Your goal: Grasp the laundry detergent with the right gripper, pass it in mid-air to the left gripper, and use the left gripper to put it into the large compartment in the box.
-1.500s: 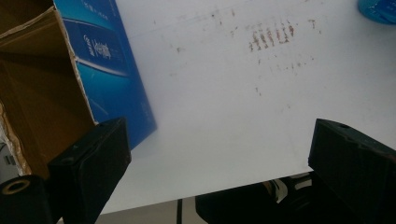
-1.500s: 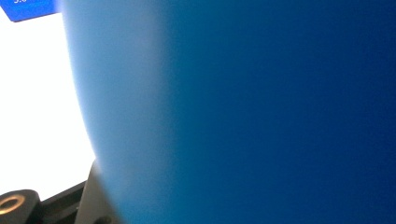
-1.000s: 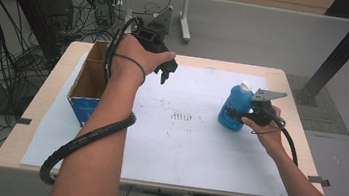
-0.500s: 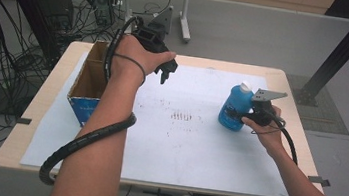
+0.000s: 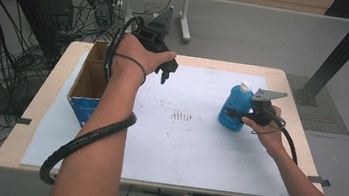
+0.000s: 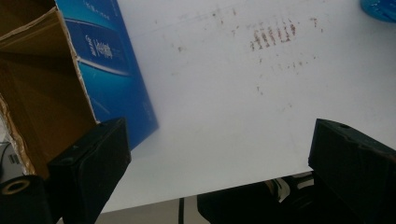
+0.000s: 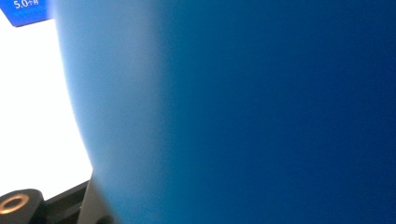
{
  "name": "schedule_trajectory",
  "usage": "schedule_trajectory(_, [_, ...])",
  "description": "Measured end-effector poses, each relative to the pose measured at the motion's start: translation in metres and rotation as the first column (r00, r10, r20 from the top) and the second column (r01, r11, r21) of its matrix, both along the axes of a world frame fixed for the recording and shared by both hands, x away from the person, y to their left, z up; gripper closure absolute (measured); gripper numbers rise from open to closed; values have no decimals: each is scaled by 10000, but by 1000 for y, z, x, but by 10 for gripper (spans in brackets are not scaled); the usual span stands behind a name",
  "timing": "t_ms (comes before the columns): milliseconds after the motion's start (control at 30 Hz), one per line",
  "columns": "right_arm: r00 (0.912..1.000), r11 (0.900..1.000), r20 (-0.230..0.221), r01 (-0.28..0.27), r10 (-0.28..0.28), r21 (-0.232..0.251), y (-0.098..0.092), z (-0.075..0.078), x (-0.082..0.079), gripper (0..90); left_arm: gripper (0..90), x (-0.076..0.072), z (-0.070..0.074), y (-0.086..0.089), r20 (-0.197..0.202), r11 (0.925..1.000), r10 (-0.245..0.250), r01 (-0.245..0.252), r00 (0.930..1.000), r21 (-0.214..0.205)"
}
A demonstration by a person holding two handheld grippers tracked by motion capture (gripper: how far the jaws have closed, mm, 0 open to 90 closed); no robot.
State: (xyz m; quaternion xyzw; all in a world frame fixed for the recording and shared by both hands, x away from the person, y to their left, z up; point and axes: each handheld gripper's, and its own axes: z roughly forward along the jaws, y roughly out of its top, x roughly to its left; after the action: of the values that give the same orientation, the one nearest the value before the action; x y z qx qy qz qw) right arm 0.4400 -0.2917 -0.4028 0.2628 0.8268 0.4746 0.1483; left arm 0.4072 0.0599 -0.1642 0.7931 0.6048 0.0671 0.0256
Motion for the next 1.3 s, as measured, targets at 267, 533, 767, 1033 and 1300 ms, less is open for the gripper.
schedule_trajectory(267, [10000, 10000, -7, 1, -1, 1, 0, 0, 0, 440, 61, 0, 1, -1, -8, 10000, -47, 47, 10000, 22])
schedule_trajectory(533, [10000, 10000, 3, 1, -1, 13, 0, 0, 0, 444, 62, 0, 1, -2, 3, 10000, -36, 36, 10000, 25])
schedule_trajectory(767, [10000, 10000, 1, 11, -11, 30, -1, 0, 0, 446, 62, 0, 0, -2, -29, 10000, -34, 34, 10000, 29])
schedule_trajectory(1033, [10000, 10000, 4, 8, -8, 23, -1, 0, 0, 448, 62, 0, 0, -2, -41, 10000, -67, 68, 10000, 26])
schedule_trajectory(1300, [10000, 10000, 18, 30, -30, 31, -1, 0, 0, 455, 62, 0, 1, -2, 0, 10000, -44, 44, 10000, 18])
